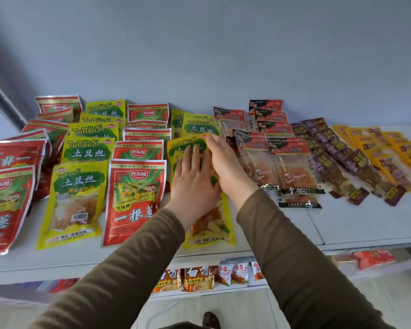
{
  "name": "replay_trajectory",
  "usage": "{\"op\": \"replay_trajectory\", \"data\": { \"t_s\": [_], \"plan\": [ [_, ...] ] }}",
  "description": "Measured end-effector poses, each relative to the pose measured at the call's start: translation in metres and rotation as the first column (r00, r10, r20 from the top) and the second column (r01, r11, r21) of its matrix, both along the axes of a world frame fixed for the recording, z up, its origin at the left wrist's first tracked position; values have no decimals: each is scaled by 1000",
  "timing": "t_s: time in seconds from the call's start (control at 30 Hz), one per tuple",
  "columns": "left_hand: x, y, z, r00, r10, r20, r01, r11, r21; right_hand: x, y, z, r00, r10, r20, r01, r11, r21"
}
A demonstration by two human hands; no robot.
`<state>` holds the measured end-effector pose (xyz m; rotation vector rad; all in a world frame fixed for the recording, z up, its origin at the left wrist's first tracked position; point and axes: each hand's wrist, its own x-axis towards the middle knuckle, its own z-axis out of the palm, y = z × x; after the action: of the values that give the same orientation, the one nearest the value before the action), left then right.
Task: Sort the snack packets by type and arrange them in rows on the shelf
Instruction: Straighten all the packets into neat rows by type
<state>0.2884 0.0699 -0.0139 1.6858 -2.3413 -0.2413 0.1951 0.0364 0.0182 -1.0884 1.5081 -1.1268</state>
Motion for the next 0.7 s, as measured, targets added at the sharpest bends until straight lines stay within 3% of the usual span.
{"op": "replay_trajectory", "data": {
  "t_s": [0.27,0.47,0.7],
  "plan": [
    [-8,-9,-14,999,45,6,-44,999,-22,-14,-35,-4,990,-68,126,55,993,107],
    [-16,-18,-5,994,97,-51,-99,994,-43,-21,-62,1,985,-104,136,85,987,140],
    [-17,-23,-14,993,103,64,-103,995,-2,-15,-84,0,995,-30,94,12,982,190]
  ]
}}
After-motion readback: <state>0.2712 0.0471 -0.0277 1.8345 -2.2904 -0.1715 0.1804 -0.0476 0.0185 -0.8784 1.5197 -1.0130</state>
